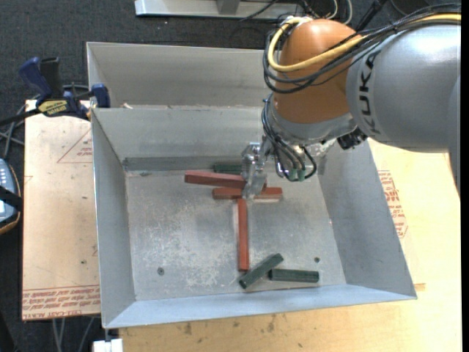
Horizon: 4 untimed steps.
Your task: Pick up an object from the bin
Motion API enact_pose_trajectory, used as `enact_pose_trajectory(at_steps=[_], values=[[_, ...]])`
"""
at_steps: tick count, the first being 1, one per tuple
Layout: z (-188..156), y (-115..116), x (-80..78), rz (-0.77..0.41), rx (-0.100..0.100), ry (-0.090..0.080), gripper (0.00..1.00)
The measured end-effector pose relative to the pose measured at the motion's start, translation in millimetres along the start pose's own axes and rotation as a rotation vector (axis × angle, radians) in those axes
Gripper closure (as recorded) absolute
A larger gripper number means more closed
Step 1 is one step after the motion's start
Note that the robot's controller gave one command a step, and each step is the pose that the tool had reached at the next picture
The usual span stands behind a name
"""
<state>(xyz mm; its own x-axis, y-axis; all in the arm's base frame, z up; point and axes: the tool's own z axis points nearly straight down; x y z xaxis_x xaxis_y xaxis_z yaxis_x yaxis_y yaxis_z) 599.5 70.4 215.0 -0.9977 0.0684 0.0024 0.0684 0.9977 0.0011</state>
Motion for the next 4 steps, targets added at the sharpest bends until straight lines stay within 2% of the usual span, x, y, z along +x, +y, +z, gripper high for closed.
enact_pose_trajectory(at_steps=[1, 2, 3, 4], values=[[-77.6, -6.6, -23.8, 0.014, 0.000, -0.005, 1.00], [-41.5, 3.0, -20.6, -0.015, -0.001, -0.013, 1.00], [-15.6, -9.7, -13.5, -0.147, 0.001, 0.005, 1.00], [19.0, 6.2, -31.3, -0.203, 0.000, -0.014, 1.00]])
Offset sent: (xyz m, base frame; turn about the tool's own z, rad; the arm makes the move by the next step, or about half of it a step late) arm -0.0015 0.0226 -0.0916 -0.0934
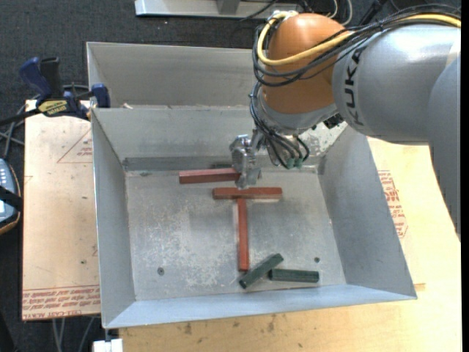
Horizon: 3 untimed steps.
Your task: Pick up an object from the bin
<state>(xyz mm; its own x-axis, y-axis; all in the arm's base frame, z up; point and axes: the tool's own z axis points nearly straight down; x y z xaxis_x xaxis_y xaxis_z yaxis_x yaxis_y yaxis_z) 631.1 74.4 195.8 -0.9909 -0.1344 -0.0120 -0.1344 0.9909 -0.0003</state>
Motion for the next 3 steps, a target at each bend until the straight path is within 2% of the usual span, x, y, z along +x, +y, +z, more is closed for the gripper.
enact_pose_trajectory(at_steps=[1, 2, 3], values=[[29.1, -16.7, -14.5, -0.015, -0.002, 0.014, 1.00], [-30.2, 24.8, 2.9, -0.021, 0.000, 0.015, 1.00], [-35.8, 42.4, 0.1, -0.054, -0.002, -0.005, 1.00]])
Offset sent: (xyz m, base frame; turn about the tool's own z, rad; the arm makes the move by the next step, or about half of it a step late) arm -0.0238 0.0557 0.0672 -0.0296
